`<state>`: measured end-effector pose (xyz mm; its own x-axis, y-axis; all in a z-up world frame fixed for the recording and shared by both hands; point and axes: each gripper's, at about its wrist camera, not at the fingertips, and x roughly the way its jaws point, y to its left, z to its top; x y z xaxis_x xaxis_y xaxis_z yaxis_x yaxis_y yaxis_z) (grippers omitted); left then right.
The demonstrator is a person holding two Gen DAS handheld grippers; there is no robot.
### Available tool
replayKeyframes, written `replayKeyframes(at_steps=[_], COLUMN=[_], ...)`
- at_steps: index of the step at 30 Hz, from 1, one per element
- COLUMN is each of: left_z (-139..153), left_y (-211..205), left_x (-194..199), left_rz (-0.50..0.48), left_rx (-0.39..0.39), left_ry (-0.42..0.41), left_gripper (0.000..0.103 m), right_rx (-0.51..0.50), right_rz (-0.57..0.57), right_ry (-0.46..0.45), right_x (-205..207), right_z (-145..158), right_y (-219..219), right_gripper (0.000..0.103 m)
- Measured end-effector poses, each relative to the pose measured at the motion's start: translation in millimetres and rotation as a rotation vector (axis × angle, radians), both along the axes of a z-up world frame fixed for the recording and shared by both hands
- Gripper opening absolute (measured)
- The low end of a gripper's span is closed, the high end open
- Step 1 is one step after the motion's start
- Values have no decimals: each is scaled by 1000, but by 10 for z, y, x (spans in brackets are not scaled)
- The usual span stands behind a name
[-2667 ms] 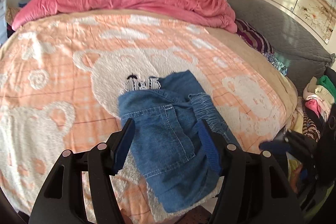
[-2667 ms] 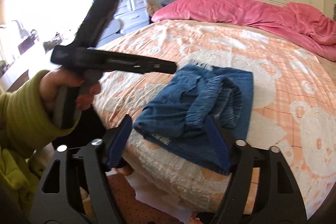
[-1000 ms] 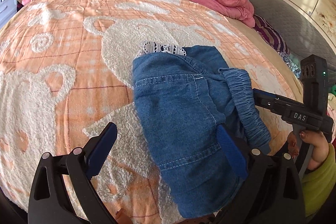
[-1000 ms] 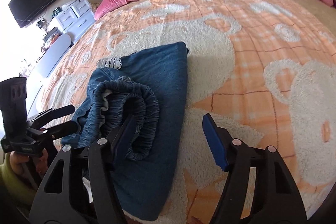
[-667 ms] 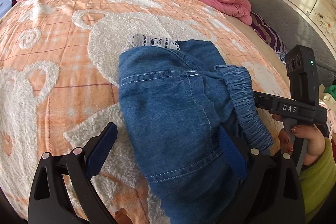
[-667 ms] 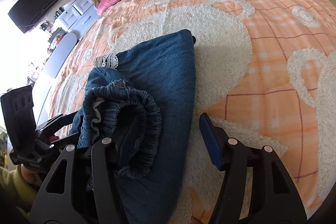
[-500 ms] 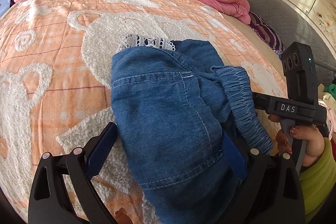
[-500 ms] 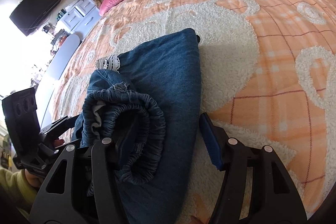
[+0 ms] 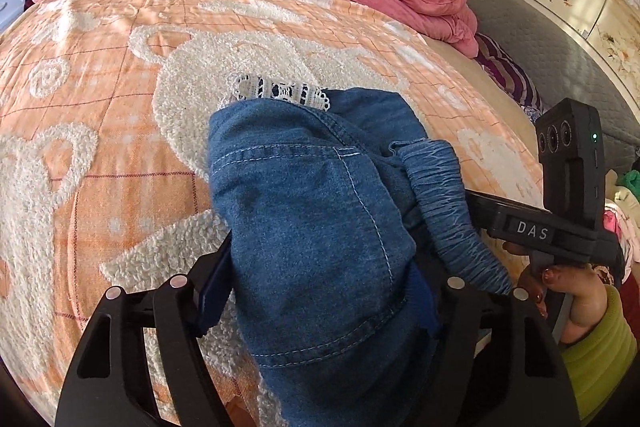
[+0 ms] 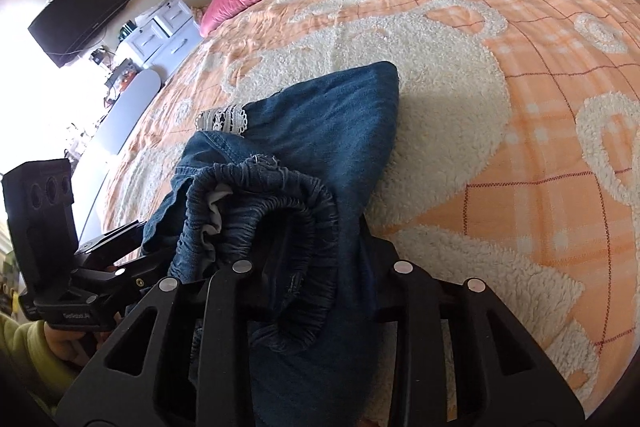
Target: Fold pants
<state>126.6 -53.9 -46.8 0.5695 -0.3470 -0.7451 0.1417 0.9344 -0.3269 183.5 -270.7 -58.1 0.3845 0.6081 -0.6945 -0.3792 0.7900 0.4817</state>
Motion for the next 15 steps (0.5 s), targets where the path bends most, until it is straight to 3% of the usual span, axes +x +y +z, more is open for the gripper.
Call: replayKeyframes(at_steps=[3,10,15], left_z=[5,108,186], left_y=[-9,-3,-21], left_x=[-21,-127,-244], left_rz=[5,22,30], left_rx=[4,-21,-20], left_ry=[-9,-57,-85], left_gripper=[72,44,36], right_rx=[-2,-100,-137], right_rz=[-12,-32,-43], right_ry=[-4,-106,-171], right_x=[-11,-180,-323], right_z=[-1,138,269], right_y=[5,137,203], right_gripper=[22,17,13])
